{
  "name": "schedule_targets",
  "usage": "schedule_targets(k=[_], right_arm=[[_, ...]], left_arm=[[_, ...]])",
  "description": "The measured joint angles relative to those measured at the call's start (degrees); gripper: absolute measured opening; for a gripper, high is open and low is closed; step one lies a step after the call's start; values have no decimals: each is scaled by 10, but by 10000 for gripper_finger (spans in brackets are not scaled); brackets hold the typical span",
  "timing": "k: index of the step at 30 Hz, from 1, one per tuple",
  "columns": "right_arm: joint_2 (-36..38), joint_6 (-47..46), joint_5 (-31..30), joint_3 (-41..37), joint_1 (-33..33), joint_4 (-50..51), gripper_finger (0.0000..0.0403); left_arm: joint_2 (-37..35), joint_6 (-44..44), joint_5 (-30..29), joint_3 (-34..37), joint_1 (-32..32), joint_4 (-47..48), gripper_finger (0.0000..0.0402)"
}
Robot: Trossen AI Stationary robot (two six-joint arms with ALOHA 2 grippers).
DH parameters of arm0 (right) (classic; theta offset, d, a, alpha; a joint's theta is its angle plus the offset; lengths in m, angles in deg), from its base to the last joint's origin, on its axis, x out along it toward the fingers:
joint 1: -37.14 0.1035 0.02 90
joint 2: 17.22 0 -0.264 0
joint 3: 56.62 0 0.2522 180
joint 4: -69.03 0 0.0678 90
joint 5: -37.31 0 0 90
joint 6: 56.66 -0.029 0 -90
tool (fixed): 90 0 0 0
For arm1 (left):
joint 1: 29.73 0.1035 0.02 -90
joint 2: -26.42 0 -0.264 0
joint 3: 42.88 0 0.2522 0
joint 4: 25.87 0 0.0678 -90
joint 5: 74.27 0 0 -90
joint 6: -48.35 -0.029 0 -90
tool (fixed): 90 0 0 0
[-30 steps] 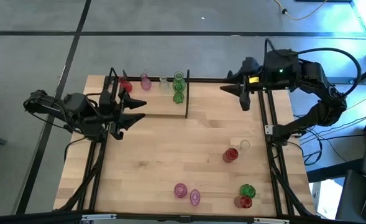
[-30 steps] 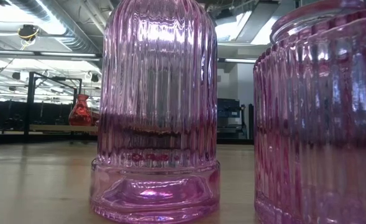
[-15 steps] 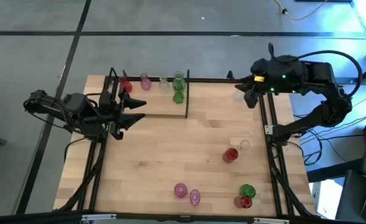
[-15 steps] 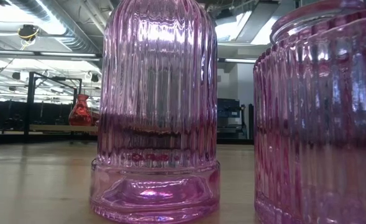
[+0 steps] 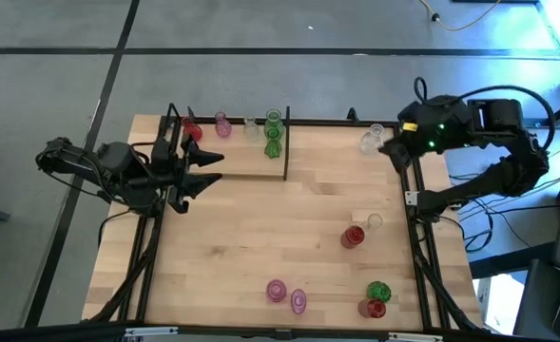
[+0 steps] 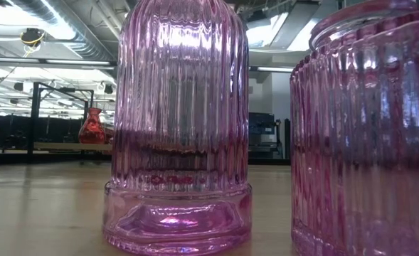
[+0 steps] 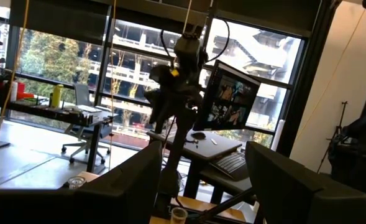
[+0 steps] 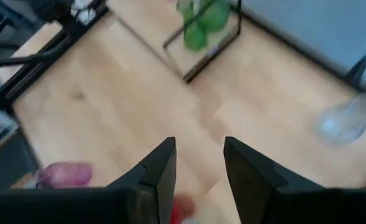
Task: Sort vases onto shelf
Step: Put the bottom transparent vase on the shelf aligned with the other transparent vase
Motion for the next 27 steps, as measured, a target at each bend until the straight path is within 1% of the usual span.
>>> schedule_targets(k=[6, 8, 12, 16, 20, 22, 25, 27], right_arm=[[65, -101, -9, -129, 0, 4, 127], [82, -127, -1, -177, 0, 1, 127], [99, -155, 58, -267, 0, 0, 127], [100, -172, 127, -336, 0, -29, 127], [100, -183, 177, -380, 0, -45, 127], [99, -184, 190, -394, 0, -47, 127], [99, -184, 212, -401, 2, -44, 127], [99, -184, 220, -401, 18, -46, 127]], left_arm=[[0, 0, 0, 0, 0, 0, 224], [0, 0, 0, 0, 0, 0, 224], [0, 0, 0, 0, 0, 0, 224], [0, 0, 0, 0, 0, 0, 224], [0, 0, 0, 0, 0, 0, 224], [0, 0, 0, 0, 0, 0, 224], [0, 0, 0, 0, 0, 0, 224], [0, 0, 0, 0, 0, 0, 224]])
